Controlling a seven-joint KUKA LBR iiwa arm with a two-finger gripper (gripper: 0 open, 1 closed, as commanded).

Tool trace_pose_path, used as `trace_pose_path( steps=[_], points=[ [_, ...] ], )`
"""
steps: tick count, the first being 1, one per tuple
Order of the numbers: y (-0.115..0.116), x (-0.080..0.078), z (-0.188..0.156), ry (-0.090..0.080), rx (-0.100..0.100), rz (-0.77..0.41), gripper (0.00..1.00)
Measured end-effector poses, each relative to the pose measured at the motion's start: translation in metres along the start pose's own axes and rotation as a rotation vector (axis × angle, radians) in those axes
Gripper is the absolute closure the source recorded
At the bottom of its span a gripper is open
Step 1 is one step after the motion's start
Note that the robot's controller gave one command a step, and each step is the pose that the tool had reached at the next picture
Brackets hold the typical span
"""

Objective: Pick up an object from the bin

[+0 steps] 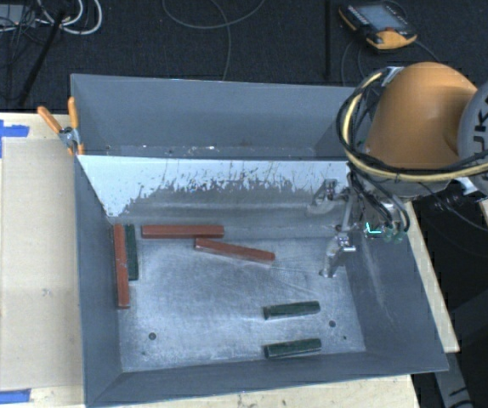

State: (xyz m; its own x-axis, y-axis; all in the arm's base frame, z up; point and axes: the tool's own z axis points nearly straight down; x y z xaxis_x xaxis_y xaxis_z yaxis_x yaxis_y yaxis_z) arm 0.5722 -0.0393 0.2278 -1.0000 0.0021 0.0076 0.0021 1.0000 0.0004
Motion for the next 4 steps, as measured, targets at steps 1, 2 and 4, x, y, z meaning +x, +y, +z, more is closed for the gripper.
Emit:
trace_pose_path(
  steps=[1, 2, 4],
  points=[
    [0.000, -0.001, -0.004, -0.007, 0.000, 0.000, 0.00],
    [-0.004, 0.004, 0.046, -0.013, 0.001, -0.026, 0.00],
    [-0.010, 0.064, 0.111, -0.005, 0.001, -0.153, 0.00]
  ],
)
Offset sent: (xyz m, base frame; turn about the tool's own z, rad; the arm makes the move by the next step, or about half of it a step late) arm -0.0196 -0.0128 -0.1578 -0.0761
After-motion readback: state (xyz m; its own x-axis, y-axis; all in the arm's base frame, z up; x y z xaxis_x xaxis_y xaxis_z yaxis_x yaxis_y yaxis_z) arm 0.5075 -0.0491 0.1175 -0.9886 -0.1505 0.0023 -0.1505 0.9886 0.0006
